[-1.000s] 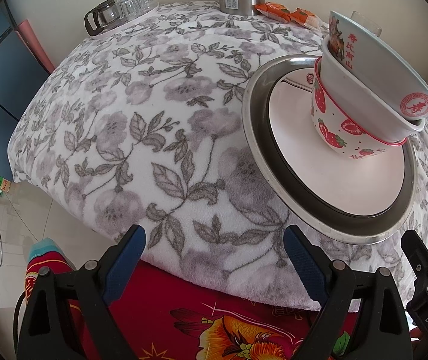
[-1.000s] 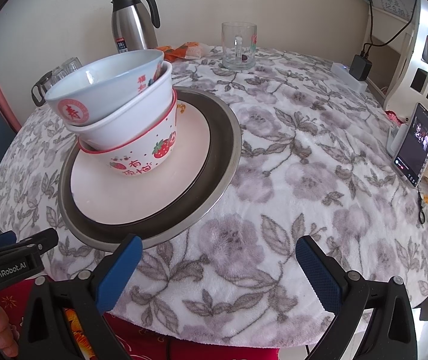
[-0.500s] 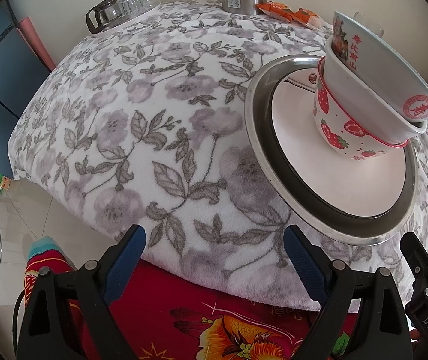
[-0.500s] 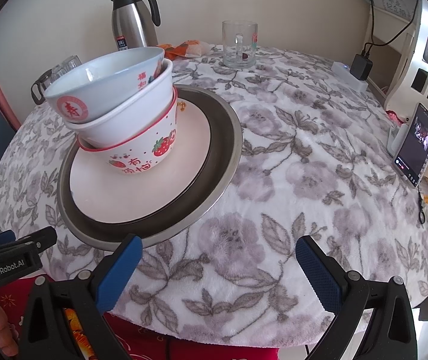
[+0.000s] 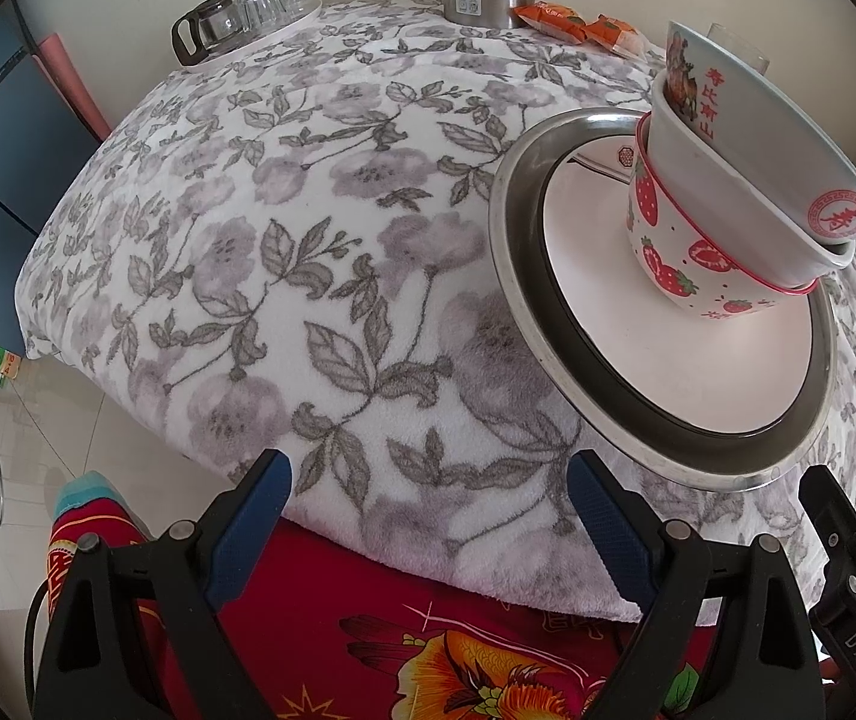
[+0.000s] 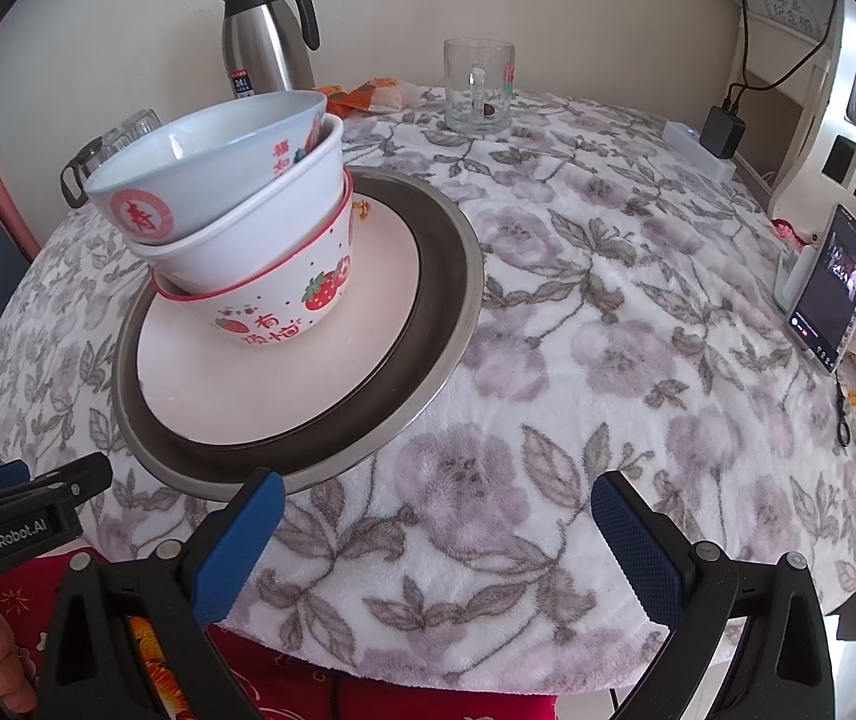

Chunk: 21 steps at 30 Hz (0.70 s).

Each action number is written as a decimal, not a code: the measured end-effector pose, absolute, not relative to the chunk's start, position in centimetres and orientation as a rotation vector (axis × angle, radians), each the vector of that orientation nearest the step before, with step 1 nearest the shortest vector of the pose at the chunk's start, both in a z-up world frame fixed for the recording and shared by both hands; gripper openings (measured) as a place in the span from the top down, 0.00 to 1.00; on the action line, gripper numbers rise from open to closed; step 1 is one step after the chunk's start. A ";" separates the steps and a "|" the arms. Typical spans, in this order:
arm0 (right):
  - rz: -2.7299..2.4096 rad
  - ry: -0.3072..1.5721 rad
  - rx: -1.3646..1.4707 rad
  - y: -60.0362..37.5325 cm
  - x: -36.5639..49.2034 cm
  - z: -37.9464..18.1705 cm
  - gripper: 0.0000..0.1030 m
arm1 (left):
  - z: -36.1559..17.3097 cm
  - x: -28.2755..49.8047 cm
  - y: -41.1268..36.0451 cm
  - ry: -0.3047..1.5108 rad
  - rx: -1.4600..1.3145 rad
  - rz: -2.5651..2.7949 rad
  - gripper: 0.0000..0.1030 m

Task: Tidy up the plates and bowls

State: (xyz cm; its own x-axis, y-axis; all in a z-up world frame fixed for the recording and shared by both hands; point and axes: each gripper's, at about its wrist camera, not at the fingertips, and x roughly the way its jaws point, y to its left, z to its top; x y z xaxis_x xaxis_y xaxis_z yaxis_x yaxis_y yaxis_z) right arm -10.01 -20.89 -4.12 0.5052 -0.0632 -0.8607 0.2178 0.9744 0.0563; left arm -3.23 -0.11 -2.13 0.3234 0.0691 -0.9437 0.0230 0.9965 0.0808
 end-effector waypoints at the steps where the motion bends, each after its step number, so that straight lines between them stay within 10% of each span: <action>1: -0.170 1.028 0.165 -20.9 -10.0 -4.1 0.00 | -2.1 -3.2 -0.1 1.242 0.085 0.030 0.09; 21: -0.173 1.030 0.165 -21.0 -10.1 -4.2 0.00 | -2.1 -3.2 -0.1 1.243 0.082 0.031 0.09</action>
